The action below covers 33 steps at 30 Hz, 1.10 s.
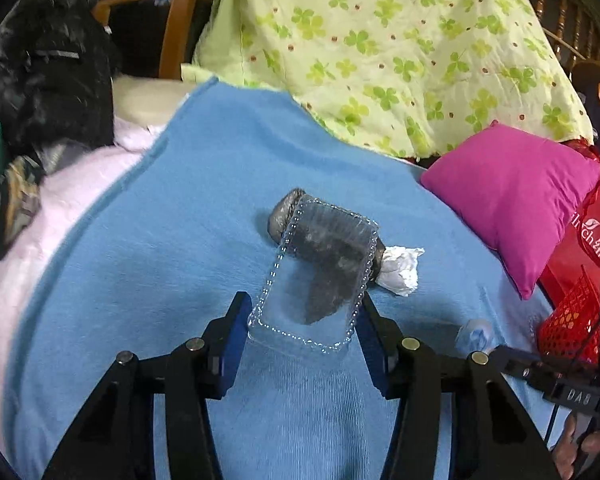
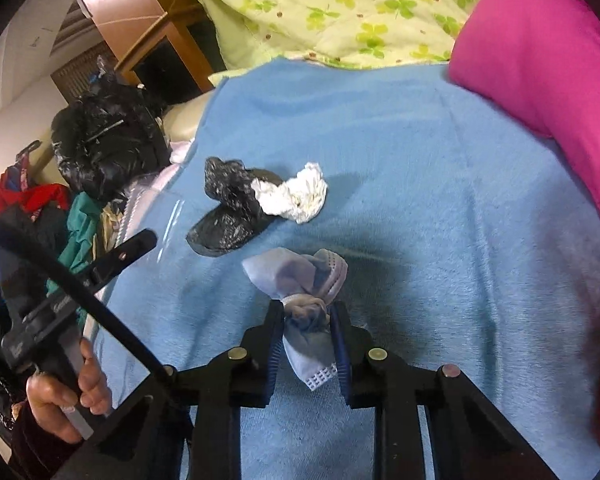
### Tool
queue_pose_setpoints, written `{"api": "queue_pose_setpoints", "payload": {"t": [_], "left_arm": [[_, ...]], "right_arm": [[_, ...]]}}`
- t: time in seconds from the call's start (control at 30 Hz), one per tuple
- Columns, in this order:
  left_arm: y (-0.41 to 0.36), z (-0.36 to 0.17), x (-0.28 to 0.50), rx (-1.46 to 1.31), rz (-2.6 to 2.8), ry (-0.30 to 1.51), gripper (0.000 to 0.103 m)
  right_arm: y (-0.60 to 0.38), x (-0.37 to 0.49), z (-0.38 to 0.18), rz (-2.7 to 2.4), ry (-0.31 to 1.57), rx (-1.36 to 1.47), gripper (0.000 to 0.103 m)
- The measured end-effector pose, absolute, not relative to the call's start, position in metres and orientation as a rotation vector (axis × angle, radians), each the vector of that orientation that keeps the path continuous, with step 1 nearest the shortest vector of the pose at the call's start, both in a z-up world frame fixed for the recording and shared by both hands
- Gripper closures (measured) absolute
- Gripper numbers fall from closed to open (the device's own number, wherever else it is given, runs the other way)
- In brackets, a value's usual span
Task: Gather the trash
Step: 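Carry the clear tray and blue cloth over the red mesh basket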
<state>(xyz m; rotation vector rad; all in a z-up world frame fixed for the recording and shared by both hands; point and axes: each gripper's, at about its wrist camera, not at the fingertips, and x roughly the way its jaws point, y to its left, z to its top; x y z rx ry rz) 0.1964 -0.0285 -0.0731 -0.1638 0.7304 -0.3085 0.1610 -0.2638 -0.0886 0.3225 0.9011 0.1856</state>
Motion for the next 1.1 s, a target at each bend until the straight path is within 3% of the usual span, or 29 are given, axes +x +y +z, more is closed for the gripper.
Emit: {"api": "queue_pose_setpoints", "payload": {"t": [0.6,1.1], "left_arm": [[-0.062,-0.069,0.111,-0.081,-0.321,0.726,0.049],[-0.131,-0.003,0.06,0.111,-0.297,0.632,0.048]], "right_arm": [[-0.307,0.066,-0.037,0.151,0.713,0.429,0.078],[-0.362,0.011,-0.004,0.112,0.539,0.48,0.077]]}}
